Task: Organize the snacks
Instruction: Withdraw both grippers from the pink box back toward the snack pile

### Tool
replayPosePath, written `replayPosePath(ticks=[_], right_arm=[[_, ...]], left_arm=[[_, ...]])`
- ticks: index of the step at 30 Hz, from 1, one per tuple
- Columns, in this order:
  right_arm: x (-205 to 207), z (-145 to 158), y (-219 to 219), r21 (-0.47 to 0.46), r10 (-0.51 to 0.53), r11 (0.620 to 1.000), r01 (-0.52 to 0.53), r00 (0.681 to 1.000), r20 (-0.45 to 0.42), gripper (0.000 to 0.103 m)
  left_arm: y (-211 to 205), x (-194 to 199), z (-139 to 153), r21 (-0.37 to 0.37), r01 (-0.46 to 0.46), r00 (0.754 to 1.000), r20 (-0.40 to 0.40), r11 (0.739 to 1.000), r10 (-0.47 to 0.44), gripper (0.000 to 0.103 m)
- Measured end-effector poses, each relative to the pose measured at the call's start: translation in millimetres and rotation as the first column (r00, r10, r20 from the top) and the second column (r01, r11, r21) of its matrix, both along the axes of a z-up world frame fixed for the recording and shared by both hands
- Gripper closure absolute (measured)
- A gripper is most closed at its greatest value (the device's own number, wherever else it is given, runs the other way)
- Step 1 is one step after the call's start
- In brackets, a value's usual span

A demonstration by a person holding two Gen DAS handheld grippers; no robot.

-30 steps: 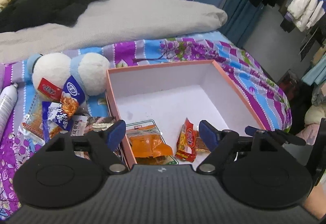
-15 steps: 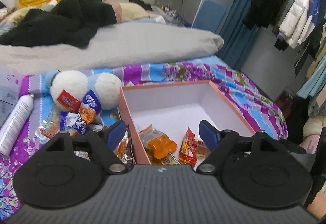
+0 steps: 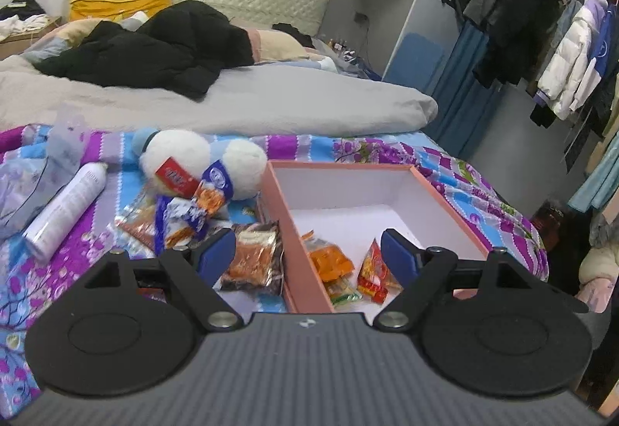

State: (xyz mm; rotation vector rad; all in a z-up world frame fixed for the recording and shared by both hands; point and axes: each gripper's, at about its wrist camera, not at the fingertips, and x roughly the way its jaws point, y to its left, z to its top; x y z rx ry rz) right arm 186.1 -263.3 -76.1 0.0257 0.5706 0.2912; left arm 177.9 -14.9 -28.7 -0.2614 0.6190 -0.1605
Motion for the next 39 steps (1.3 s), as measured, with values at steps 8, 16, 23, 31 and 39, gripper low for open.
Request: replayPosePath(ticks=[8,16,23,31,39], right_arm=[[-30,-15,19,-0.045,0.021,0.999,-0.02,1.0,0.006,0.01],[-65,-25,30,-0.039,0.074,0.997,-0.073,0.997,0.015,0.01],[-89,-33,41,-0.05,0.119,0.992,-0.119,0.993,-0.003,0.01],[-92,-42,61,-0.069,0.171,0.983,-0.171,0.985,-0.008,0.01],[-84,-52,84,-0.113,0.195,0.974,-0.195,0.981,-0.008,0.01]], left_arm=[[14,-35,-28,-0.003,-0.025,0.998,-0.062,1.0,0.025,0.016],[23,-68,-45,0.056,-0.04,0.995,-0.086,0.998,0.044,0.012],[42,-91,-64,0.027,-0.1,0.986,-0.131,0.995,0.103,0.004],[58,-86,-89,0.035,-0.124,0.972,-0.194,0.992,0.129,0.003],[92,-71,-109,0.012,-0.188,0.964,-0.191,0.982,0.187,0.003]])
